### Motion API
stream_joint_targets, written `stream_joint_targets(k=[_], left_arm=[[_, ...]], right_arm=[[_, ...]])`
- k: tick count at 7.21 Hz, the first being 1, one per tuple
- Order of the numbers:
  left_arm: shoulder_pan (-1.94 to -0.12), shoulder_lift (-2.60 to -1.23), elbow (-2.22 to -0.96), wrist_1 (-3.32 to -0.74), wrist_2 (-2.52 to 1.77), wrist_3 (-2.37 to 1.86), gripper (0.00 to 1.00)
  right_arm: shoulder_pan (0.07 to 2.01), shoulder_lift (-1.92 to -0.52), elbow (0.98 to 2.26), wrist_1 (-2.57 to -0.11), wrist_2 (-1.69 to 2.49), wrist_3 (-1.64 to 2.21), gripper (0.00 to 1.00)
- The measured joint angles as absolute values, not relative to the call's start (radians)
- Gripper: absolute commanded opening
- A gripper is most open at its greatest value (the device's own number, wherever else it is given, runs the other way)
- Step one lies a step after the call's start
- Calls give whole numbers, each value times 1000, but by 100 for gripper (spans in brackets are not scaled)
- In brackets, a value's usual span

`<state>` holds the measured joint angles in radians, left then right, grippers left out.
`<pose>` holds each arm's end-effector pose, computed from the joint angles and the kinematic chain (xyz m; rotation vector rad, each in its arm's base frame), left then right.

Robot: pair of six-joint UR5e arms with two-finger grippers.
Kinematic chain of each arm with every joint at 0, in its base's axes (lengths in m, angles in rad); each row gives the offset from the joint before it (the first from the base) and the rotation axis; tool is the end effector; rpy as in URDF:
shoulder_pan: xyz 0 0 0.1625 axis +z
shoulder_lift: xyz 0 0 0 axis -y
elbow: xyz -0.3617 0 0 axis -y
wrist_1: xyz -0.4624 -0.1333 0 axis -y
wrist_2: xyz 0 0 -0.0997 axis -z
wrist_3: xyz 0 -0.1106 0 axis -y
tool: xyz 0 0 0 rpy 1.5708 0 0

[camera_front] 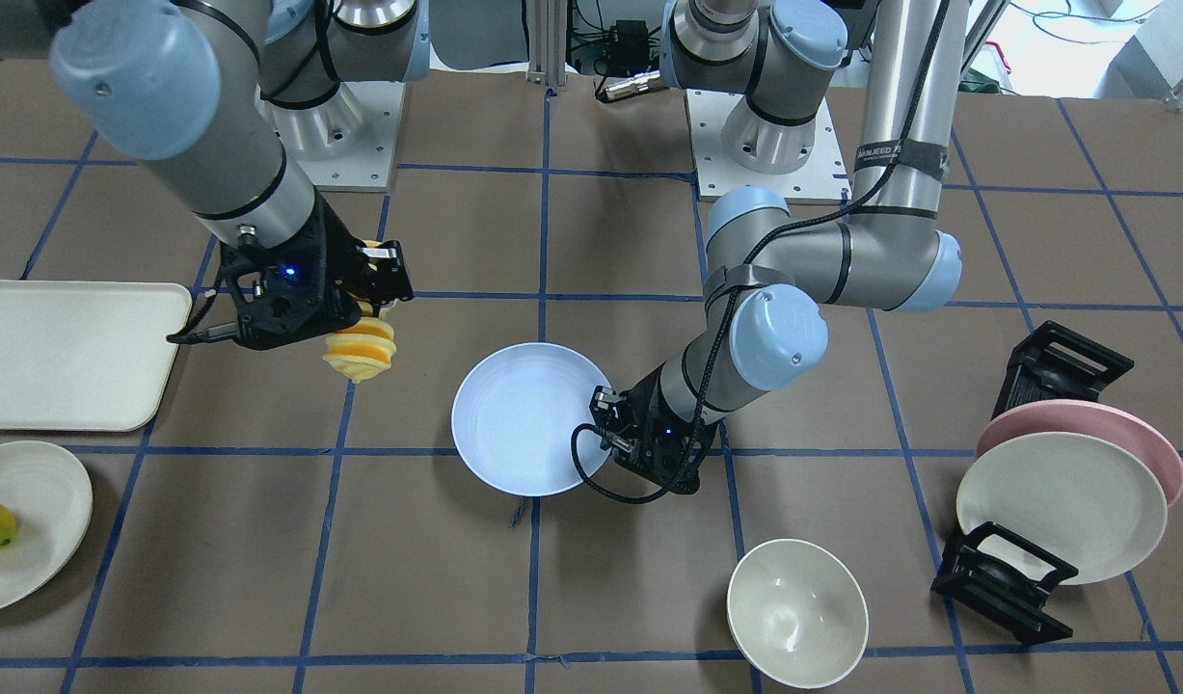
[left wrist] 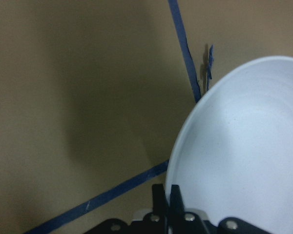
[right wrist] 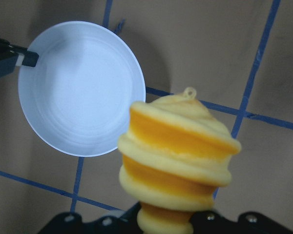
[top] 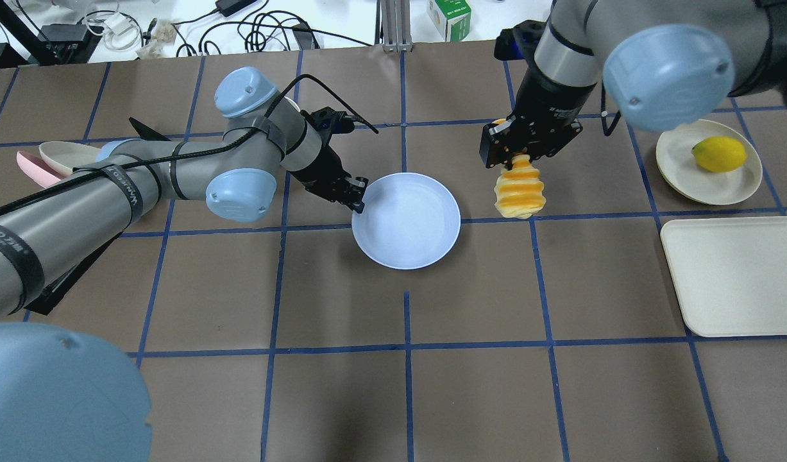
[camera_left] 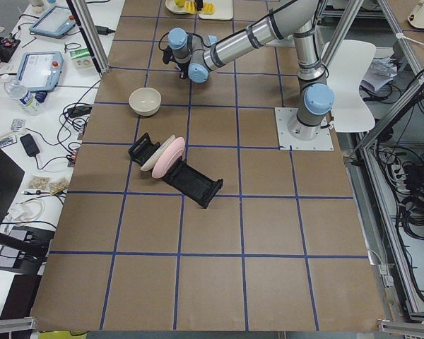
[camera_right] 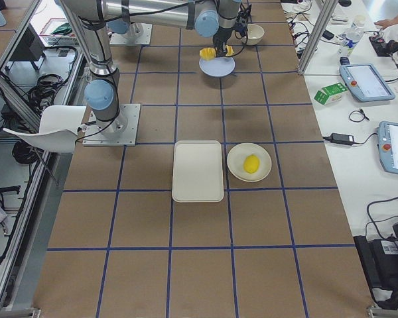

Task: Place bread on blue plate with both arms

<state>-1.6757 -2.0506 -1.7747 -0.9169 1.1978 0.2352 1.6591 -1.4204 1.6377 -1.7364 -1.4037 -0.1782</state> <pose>-0.2378 -0.6004 0.0854 -0.4607 -2.7289 -0.0072 0.2040 -0.5839 0.3064 -0.3884 2.9462 0.0656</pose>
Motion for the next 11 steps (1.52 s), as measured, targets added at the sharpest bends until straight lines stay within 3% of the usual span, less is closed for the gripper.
stream_joint_targets(k=[1, 5, 8, 9, 10, 11], left_arm=[[-1681, -2072, -1781, -878, 1204, 237, 100], [-1671, -2021, -1776, -825, 1256, 265, 100], [-1619, -1851, -1708, -1193, 1415, 298, 100], [-1600, -1798, -1662, -1300, 1463, 297, 100], [-1583, -1755, -1616, -1380, 1511, 294, 100], [-1573, -1717, -1586, -1422, 1539, 263, 100]], right_arm=[[1676, -1420, 1699, -1840, -1388, -178, 0], [1730, -1368, 1875, -2227, -1302, -106, 2], [1805, -1256, 1893, -2457, -1251, 37, 6], [1816, -1239, 1901, -2484, -1250, 44, 31], [1821, -1229, 1911, -2509, -1248, 39, 45], [1823, -1216, 1920, -2556, -1242, 36, 91]])
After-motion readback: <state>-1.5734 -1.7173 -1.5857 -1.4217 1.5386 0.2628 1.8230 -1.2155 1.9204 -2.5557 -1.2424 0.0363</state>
